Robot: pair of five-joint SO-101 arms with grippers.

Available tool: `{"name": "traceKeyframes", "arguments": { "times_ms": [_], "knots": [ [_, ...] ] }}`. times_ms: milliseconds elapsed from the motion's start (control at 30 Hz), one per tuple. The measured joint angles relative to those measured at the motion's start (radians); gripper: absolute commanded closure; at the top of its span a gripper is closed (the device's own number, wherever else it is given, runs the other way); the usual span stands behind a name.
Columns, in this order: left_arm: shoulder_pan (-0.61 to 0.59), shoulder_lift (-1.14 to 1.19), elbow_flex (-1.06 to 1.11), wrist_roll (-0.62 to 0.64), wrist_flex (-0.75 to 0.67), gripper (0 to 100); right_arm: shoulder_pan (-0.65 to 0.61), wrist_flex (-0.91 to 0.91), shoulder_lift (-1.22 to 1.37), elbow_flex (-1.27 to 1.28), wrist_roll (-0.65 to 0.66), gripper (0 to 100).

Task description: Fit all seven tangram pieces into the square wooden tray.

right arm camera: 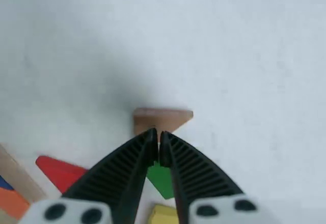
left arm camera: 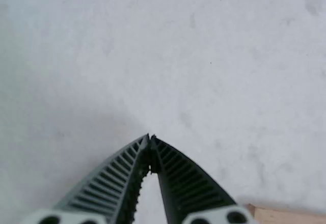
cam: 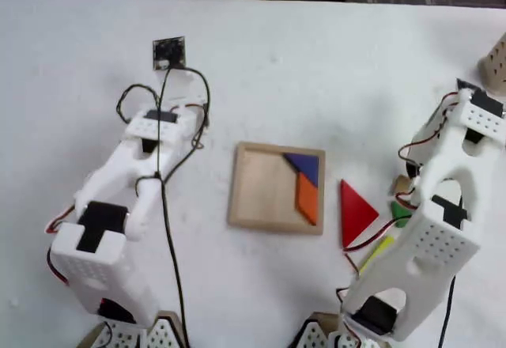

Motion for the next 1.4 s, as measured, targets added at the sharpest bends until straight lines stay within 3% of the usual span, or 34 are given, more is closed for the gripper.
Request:
{"name": "traceKeyframes", "arguments": {
  "times_ms": [100,233,400,567,833,1067,1400],
  "knots": [
    [0.0,0.0,0.0,0.0,0.0,98,0.0,0.041,-0.029,0.0,0.015,89.7],
    [0.0,0.0,0.0,0.0,0.0,98,-0.023,0.08,-0.084,0.0,0.18,86.0],
    [0.0,0.0,0.0,0.0,0.0,98,-0.068,0.101,-0.112,0.0,0.595,81.3],
    [0.0,0.0,0.0,0.0,0.0,98,-0.084,0.101,-0.112,0.0,1.049,68.7],
    [0.0,0.0,0.0,0.0,0.0,98,-0.078,0.101,-0.023,0.0,1.542,66.9],
    [0.0,0.0,0.0,0.0,0.0,98,-0.003,0.098,0.026,-0.003,1.76,66.9],
    [0.0,0.0,0.0,-0.083,0.0,98,0.005,-0.026,0.066,0.054,1.792,66.9]
  ]
}}
